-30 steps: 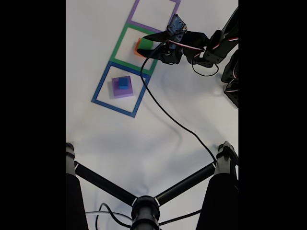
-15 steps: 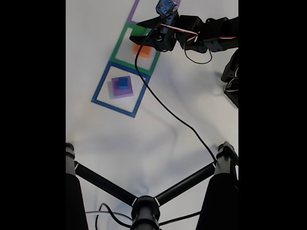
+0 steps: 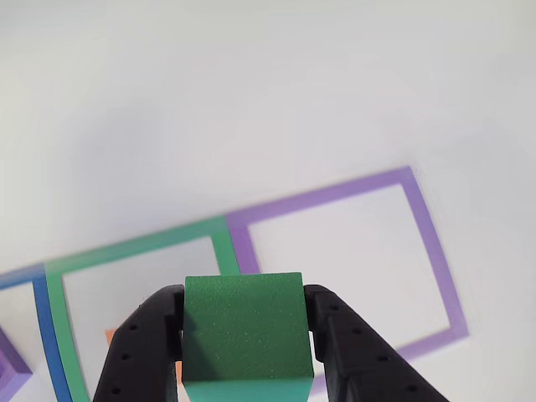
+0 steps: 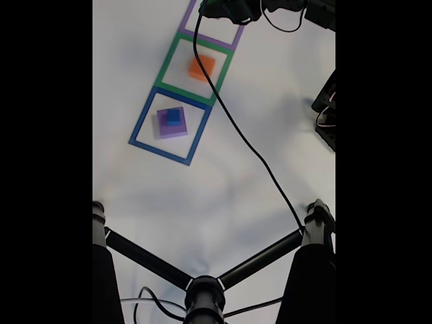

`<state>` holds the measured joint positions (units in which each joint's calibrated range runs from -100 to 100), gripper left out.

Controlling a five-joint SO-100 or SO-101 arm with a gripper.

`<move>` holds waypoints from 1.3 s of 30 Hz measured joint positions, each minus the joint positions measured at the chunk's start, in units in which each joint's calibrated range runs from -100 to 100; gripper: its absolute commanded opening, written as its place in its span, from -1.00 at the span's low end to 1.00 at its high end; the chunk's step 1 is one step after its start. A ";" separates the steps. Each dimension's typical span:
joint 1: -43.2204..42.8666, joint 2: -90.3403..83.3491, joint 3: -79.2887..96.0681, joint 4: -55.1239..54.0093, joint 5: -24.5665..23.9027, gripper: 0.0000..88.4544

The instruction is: Tower of hanoi

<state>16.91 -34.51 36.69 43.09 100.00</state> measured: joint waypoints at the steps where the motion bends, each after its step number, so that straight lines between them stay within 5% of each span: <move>1: 0.87 -0.25 -2.58 4.27 0.00 -0.88; 15: 8.84 3.11 -43.70 50.34 0.00 -0.89; 21: 10.30 4.20 -46.80 54.21 0.00 -0.89; 27: 11.76 3.61 -30.80 39.34 0.00 -0.88; 39: 12.83 4.95 15.83 -20.34 0.00 -0.89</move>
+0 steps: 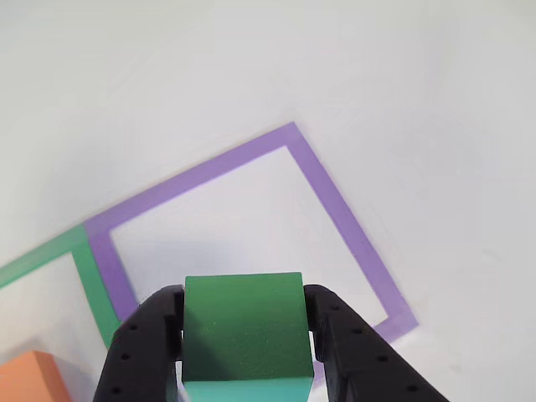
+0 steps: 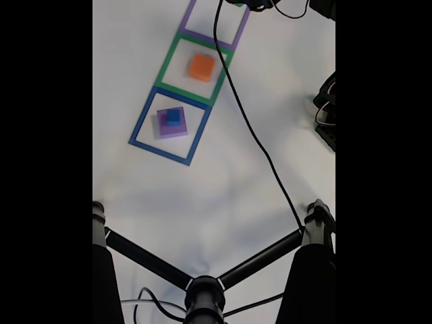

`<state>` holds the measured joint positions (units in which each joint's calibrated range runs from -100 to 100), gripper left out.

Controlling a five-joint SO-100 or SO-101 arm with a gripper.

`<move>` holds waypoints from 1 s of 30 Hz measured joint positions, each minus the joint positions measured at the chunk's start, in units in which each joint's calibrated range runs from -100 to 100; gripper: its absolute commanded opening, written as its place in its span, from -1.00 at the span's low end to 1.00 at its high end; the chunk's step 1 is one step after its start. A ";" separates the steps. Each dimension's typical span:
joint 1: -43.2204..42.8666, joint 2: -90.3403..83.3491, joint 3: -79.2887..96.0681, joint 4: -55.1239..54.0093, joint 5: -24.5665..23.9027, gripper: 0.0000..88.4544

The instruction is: Tower of hanoi

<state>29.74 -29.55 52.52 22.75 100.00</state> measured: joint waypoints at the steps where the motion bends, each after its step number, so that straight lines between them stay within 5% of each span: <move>1: 0.00 1.26 3.27 -5.46 0.00 -0.89; 8: 0.00 13.60 18.58 -40.52 0.00 -0.88; 15: -0.97 29.14 18.67 -61.18 0.00 -0.88; 30: -2.33 46.60 14.19 -76.06 0.00 -0.84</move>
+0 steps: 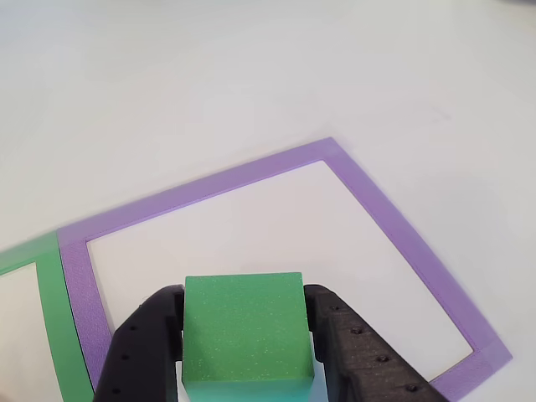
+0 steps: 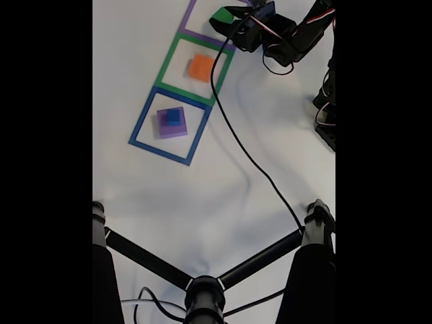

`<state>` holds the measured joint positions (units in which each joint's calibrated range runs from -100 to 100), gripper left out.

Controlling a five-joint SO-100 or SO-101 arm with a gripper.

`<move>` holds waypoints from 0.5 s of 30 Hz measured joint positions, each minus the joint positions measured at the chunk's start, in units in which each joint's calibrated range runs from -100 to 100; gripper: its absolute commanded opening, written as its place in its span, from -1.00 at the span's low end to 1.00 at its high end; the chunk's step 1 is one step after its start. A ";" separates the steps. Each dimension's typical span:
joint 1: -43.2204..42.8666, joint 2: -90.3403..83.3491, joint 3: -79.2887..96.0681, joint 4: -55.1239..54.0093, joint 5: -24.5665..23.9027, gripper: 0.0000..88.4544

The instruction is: Tower of hanoi

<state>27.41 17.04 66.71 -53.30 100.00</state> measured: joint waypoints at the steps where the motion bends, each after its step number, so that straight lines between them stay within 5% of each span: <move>1: 0.00 0.25 0.00 -0.08 0.00 -0.84; 15: 0.00 1.76 -1.03 -0.79 0.00 -0.54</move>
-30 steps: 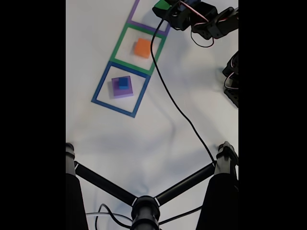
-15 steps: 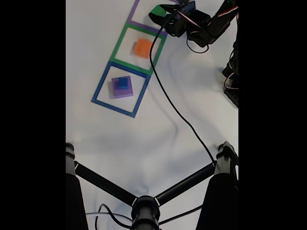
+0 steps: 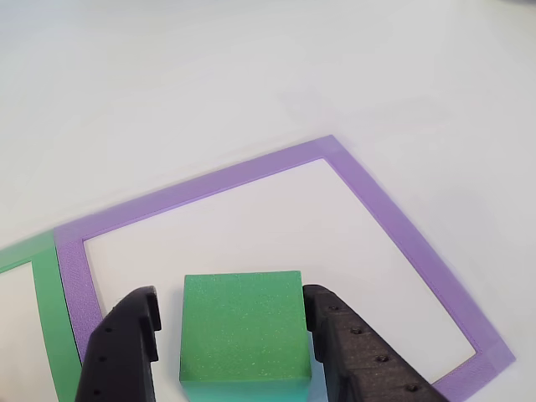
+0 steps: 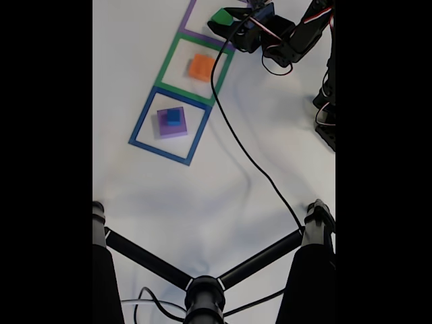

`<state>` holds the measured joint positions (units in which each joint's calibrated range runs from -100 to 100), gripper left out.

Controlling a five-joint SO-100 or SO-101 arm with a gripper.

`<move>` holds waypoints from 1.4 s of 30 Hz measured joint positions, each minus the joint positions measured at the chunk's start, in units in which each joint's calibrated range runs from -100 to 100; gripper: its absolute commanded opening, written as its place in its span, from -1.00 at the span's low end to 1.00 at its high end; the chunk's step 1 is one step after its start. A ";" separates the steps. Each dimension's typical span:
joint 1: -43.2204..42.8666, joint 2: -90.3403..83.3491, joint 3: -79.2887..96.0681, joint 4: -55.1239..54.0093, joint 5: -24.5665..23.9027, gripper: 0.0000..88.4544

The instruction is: Tower of hanoi

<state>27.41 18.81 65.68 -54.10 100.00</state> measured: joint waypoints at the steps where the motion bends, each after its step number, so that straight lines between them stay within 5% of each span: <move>1: 0.00 0.00 0.00 -0.08 0.00 -0.55; 13: -3.11 -17.97 0.26 16.78 0.00 -0.53; 28: -9.91 -56.42 -14.80 82.94 0.00 -0.95; 42: -26.43 -63.56 -45.76 128.37 -0.78 -0.91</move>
<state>0.97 -44.75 19.91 74.28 99.22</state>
